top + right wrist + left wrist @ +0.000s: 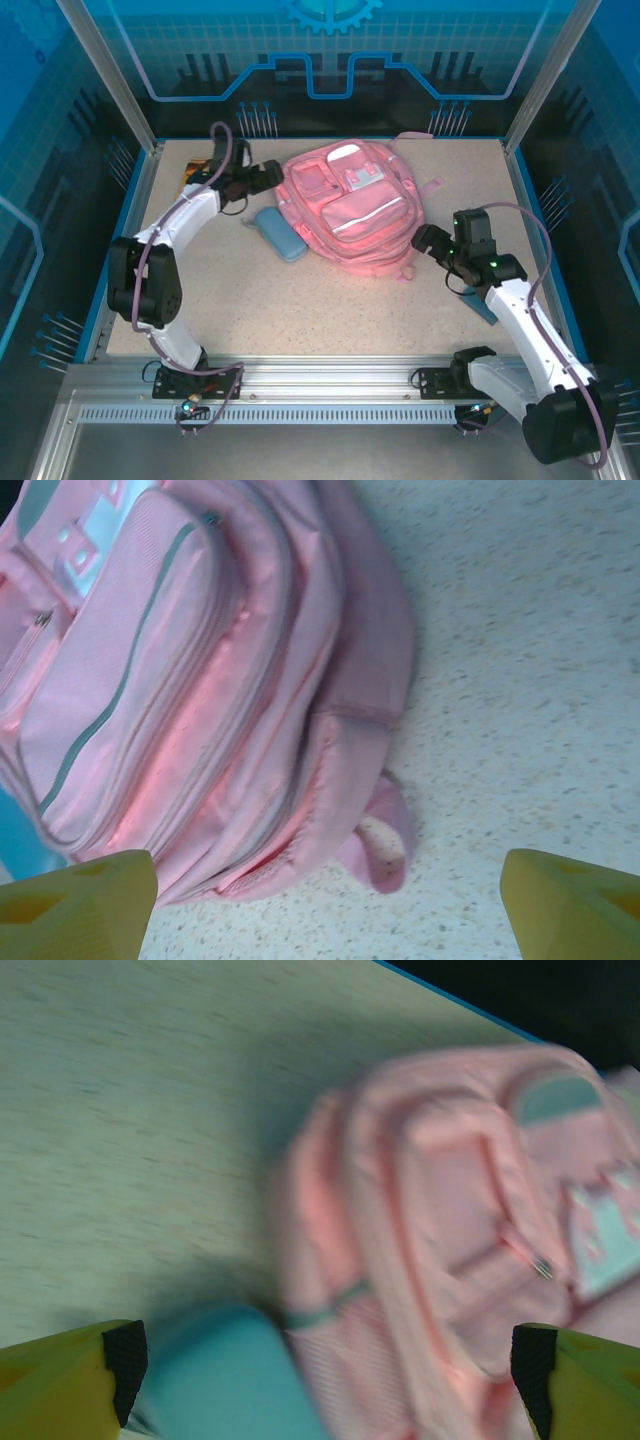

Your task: Pack books, pencil case, and school supplies into a backpack

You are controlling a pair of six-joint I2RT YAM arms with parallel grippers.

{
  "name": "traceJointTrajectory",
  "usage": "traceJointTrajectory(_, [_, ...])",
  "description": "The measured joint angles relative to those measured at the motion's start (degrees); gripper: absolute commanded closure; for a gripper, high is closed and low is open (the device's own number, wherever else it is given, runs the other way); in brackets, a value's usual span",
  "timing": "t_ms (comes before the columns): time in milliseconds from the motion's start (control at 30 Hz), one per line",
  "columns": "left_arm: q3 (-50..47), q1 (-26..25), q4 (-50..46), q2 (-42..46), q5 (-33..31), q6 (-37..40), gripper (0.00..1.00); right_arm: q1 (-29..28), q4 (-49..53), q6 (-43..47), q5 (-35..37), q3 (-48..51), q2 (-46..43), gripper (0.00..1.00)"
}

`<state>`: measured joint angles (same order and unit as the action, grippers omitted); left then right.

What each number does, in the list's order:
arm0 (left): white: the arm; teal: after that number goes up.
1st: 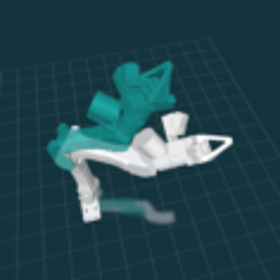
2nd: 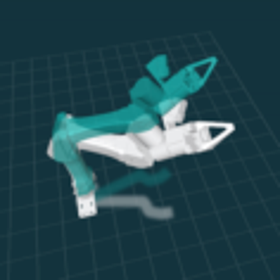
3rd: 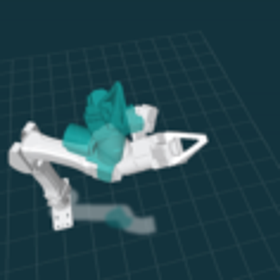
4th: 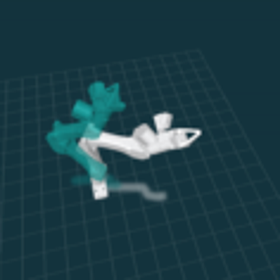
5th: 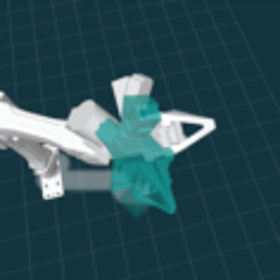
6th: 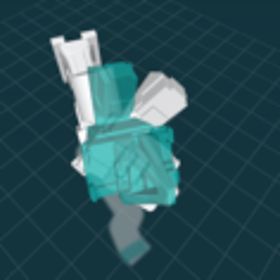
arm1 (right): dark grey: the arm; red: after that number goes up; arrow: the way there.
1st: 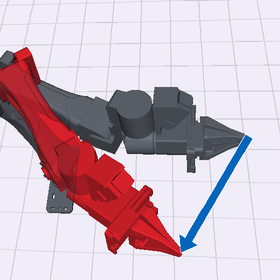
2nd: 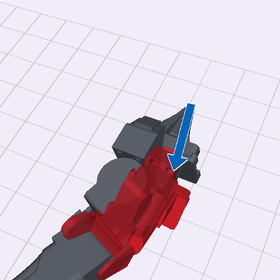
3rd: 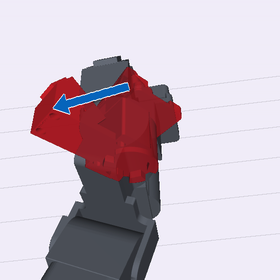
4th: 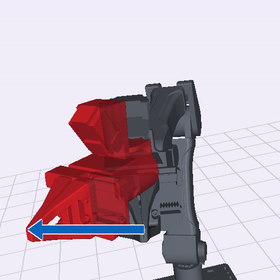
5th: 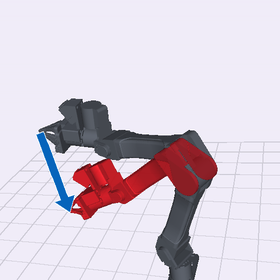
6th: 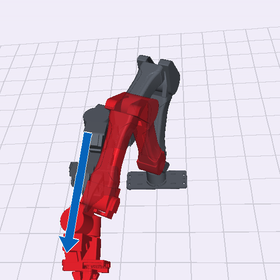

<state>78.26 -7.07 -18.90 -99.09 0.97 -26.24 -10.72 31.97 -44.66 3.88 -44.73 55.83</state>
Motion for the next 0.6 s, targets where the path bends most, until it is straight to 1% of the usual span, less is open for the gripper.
traceJointTrajectory(133, [0.1, 7.2, 1.3, -3.8, -0.7, 0.0, 0.03, -3.1, -1.4, -0.1, -1.2, -1.3, 3.2, 0.07])
traceJointTrajectory(200, [1.1, 9.7, 1.2, -6.8, -0.8, 0.0, 0.03, -4.4, -2.3, -0.1, -1.5, -1.5, 4.0, 0.05])
traceJointTrajectory(400, [8.3, 13.7, -0.3, -16.3, -1.1, 0.7, 0.02, -8.1, -4.5, -0.2, -2.0, -1.8, 5.6, 0.04])
traceJointTrajectory(600, [14.4, 16.2, -1.4, -21.4, -0.9, 0.7, 0.02, -9.6, -4.8, -0.3, -2.5, -3.5, 7.6, 0.04])
